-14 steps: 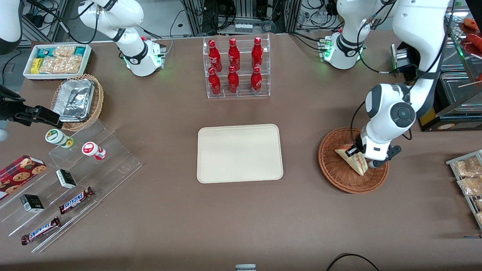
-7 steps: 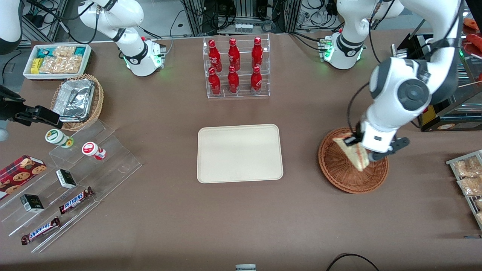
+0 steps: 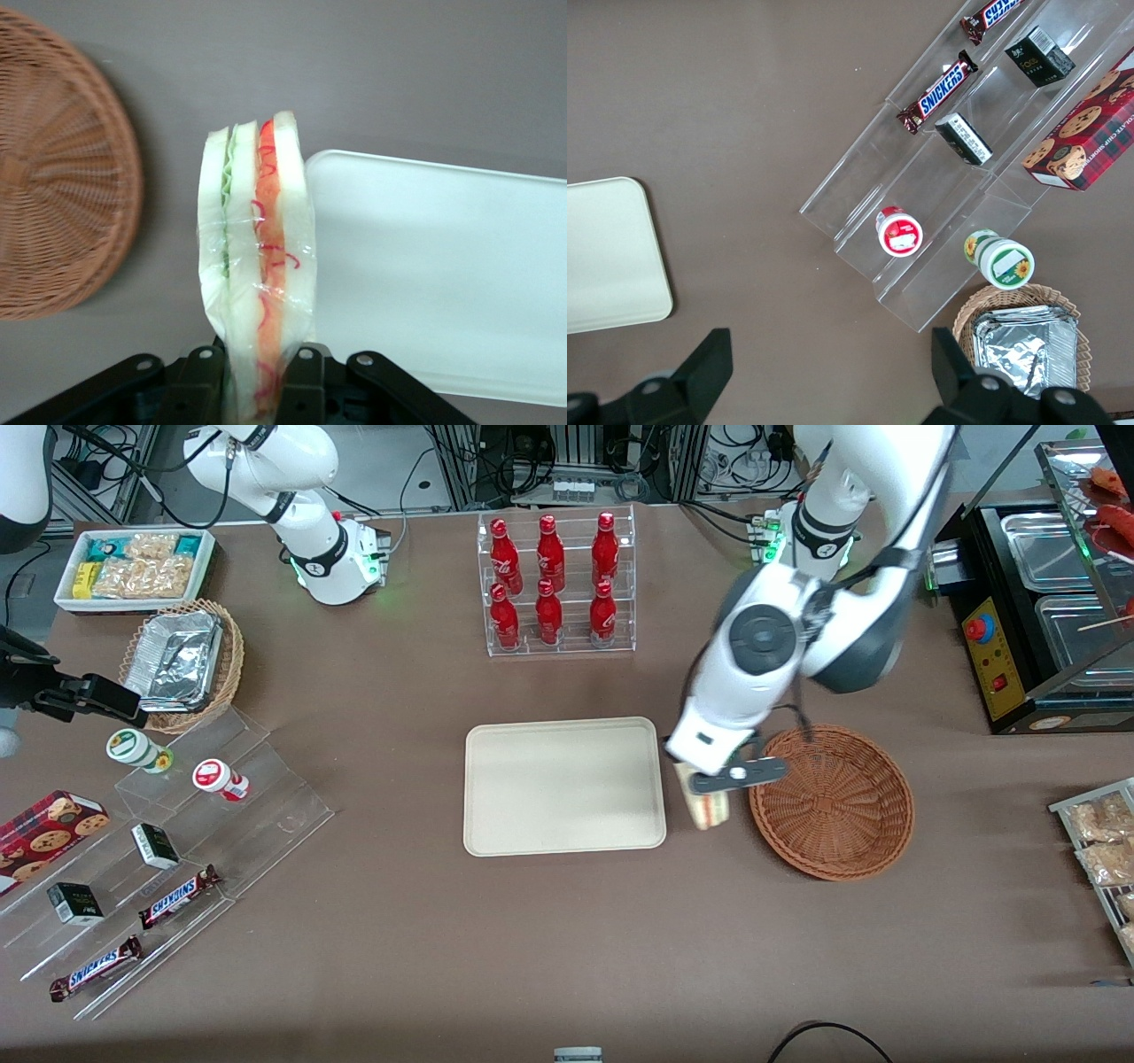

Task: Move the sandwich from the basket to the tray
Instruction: 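Lift the sandwich with the left gripper and carry it over the tray, then lower the sandwich onto the tray and open the left gripper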

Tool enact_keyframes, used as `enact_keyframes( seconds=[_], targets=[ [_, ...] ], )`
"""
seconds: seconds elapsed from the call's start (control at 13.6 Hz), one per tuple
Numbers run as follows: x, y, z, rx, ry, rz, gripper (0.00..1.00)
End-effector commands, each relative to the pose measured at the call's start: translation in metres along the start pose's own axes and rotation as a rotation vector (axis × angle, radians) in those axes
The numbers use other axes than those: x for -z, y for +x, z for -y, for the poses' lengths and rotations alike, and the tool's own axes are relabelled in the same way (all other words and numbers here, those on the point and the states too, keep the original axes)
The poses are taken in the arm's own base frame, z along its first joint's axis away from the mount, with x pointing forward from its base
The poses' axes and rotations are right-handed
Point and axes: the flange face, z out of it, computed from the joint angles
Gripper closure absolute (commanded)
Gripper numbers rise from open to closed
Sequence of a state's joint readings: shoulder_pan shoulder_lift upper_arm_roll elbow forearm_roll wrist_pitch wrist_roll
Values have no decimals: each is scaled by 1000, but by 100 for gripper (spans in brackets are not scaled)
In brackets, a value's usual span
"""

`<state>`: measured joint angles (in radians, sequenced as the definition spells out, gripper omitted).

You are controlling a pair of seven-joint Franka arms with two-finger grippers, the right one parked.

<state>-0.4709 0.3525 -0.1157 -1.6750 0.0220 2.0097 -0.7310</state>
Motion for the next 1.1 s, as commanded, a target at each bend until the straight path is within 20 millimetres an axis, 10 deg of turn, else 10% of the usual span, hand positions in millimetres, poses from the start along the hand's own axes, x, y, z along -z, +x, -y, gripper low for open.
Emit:
enact_keyframes(
  seconds=[0.0, 0.51, 1.03],
  targets=[
    [-14, -1, -55, -55, -1, -14, 92],
    [-89, -52, -155, -213, -50, -53, 91],
    [-148, -67, -172, -238, -30, -39, 92]
  ],
)
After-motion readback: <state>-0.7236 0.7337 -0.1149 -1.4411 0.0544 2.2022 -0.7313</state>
